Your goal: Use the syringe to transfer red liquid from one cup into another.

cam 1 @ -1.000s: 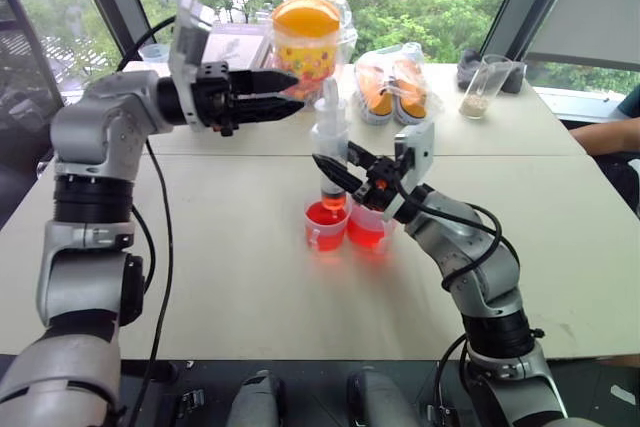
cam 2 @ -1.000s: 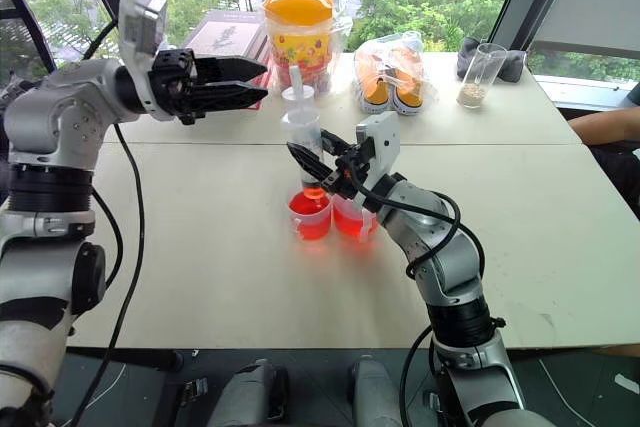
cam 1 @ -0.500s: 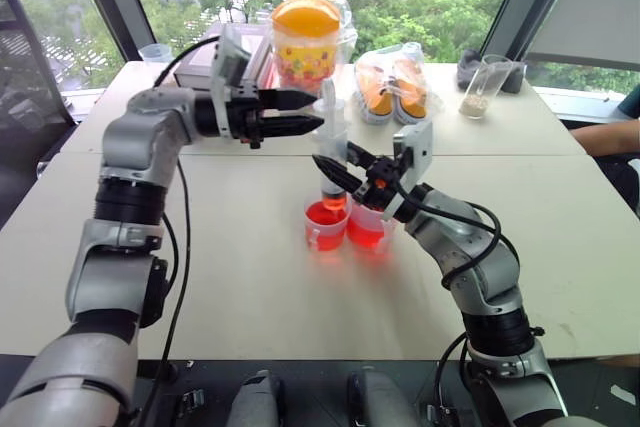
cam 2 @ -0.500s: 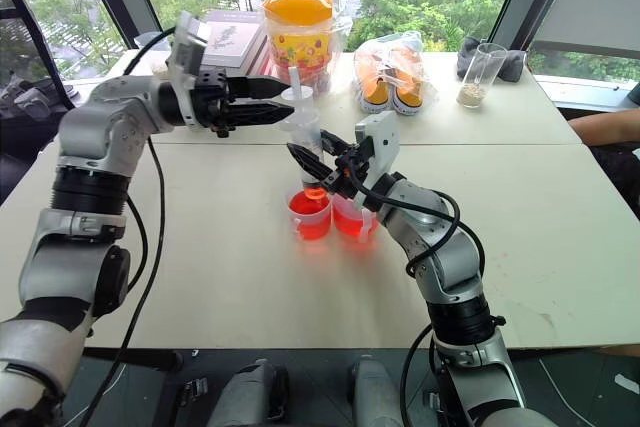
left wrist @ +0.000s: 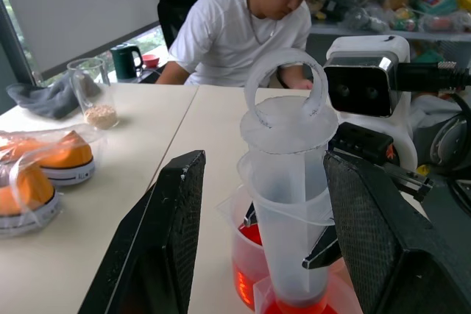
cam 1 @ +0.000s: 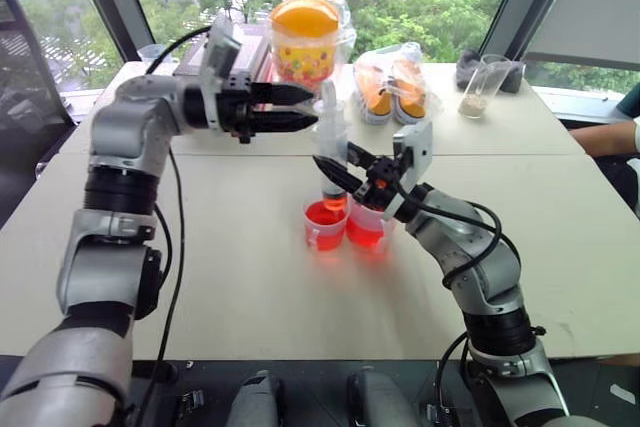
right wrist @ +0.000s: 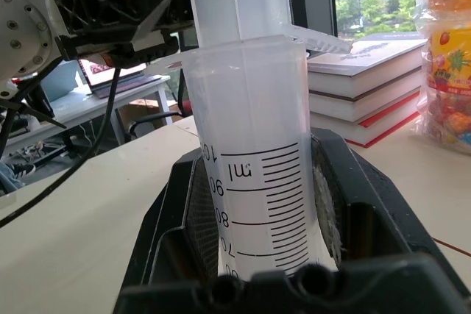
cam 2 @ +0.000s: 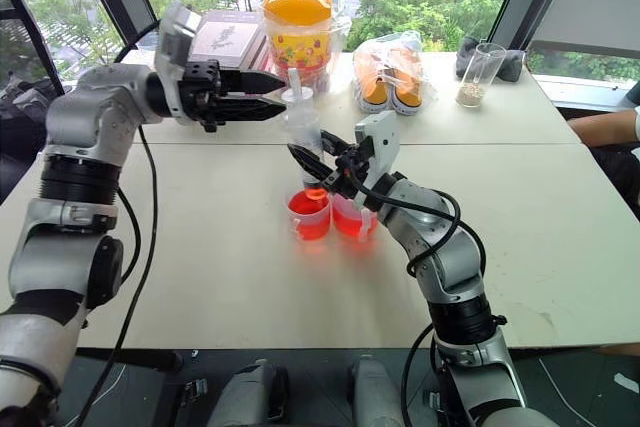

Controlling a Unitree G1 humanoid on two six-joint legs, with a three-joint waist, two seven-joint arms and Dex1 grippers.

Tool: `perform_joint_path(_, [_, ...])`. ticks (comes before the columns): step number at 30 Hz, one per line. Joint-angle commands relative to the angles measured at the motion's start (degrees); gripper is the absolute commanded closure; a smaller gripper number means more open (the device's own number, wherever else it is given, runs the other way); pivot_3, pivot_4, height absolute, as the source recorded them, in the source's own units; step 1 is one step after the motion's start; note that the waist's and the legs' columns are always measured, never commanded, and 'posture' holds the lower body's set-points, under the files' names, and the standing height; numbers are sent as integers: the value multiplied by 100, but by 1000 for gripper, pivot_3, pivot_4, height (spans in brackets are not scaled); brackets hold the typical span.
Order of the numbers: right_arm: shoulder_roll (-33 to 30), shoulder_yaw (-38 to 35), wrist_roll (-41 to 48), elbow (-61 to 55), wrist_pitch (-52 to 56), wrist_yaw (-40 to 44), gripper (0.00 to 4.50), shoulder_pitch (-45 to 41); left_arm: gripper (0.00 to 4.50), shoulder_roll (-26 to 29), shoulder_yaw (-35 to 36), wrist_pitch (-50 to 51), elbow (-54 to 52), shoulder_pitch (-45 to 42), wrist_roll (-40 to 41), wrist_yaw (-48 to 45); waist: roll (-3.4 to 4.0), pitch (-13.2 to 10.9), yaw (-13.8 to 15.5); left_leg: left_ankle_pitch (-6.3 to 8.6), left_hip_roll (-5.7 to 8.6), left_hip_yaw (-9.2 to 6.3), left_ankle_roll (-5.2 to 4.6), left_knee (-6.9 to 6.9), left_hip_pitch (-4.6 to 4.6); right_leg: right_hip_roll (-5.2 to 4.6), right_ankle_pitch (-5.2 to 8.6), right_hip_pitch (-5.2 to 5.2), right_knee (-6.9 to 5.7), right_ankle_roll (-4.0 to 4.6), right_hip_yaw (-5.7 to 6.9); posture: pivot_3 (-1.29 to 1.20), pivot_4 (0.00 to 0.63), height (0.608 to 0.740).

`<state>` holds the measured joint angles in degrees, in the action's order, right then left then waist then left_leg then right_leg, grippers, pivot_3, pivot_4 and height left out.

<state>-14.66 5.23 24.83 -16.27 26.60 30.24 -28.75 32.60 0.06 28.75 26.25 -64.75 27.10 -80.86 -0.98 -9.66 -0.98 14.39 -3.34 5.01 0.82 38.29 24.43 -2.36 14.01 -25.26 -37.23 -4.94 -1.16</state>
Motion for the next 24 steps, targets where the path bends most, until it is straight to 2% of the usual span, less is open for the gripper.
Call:
perform_joint_path(1, [2,-35,48,-287,-66,51,3094,-178,1922,31,327,78,-79,-228,193,175,0,0,10,0,0,0,0,0,0,0,0,0,0,0,0,0,150,740])
perform_joint_path(6, [12,-27,39,-279,-61,78,3094,-211,1922,-92,306,-80,80,-330,82,376,0,0,19,0,1,0,0,0,1,-1,0,1,2,0,0,0,150,740])
perform_joint_path(15, [14,-22,12,-397,24,40,3094,-242,1922,-662,-42,-404,302,-370,-186,389,0,0,17,0,1,1,0,0,1,0,0,0,1,0,1,0,150,740])
perform_joint_path(18, [31,-20,-2,-416,50,30,3094,-234,2675,-780,-60,-402,353,-413,-208,342,0,0,10,0,1,1,0,0,0,0,0,0,1,0,0,0,150,740])
perform_joint_path(21, [49,-12,-8,-426,55,23,3094,-246,4125,-815,-77,-331,261,-393,-195,230,0,0,4,0,1,0,0,0,1,1,0,-1,0,0,0,0,150,740])
perform_joint_path(22, [55,-11,-9,-428,55,19,3094,-256,4426,-815,-90,-316,234,-381,-201,205,0,0,4,0,1,0,0,0,0,1,0,0,0,0,0,0,150,740])
perform_joint_path(24, [87,-32,20,-442,79,-7,3094,-319,4426,-784,-147,-288,150,-330,-213,118,0,0,5,0,1,0,0,0,1,1,0,0,0,0,0,0,150,740])
